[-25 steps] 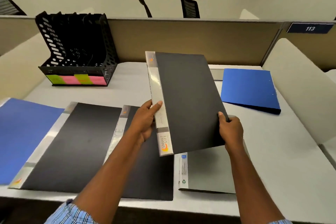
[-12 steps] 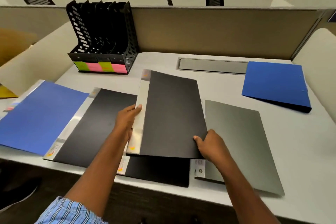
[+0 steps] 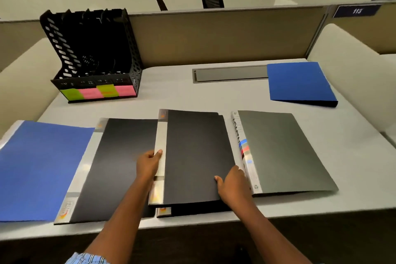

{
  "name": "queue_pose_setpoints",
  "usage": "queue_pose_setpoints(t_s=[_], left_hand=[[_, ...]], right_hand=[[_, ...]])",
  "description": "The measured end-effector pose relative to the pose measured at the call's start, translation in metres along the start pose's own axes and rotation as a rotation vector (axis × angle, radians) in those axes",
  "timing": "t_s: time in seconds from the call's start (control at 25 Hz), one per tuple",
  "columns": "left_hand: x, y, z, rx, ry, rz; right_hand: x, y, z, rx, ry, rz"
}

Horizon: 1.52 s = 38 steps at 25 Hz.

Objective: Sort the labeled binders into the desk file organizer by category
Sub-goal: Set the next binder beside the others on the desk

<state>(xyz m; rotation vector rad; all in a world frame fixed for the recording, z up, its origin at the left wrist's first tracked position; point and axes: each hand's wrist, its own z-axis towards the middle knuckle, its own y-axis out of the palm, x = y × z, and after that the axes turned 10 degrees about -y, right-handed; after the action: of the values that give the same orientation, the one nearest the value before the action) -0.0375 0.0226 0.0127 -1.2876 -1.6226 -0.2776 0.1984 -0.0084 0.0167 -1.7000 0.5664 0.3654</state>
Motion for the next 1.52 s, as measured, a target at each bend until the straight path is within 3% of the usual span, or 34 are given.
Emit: queue_pose_setpoints(t_s=[0.12,0.4,0.88,1.0,1.12,1.36,1.52], left_hand=[[0.0,0.002,0.001,-0.046,0.074,0.11],[-0.006,0.015,-0.004,-0.077,0.097,0.089],[-0.007,0.014,-0.014,0.0,0.132,0.354],[0.002,0.015,-0.023,0.118,0.343,0.383],[0.02,0.028,-0.035,0.094,0.552,0.348],[0.06,0.071,-0.058,-0.1,0.682,0.211],[0.085,0.104,-0.067,-0.152,0.66,0.2]], right_hand=[[-0.001,0.013,-0.007,0.067,0.013,-0.025],[0.003,0.022,-0.006,0.126,0.011,-0.074],[0.007,0.045,-0.016,0.039,-0.005,-0.064],[0.001,0.042,-0.012,0.092,-0.114,-0.053],[-0.008,0.032,-0.004,0.129,-0.215,0.034],[-0.013,-0.013,0.02,0.232,-0.333,0.139],[0.006,-0.051,0.049,0.285,-0.381,0.182]])
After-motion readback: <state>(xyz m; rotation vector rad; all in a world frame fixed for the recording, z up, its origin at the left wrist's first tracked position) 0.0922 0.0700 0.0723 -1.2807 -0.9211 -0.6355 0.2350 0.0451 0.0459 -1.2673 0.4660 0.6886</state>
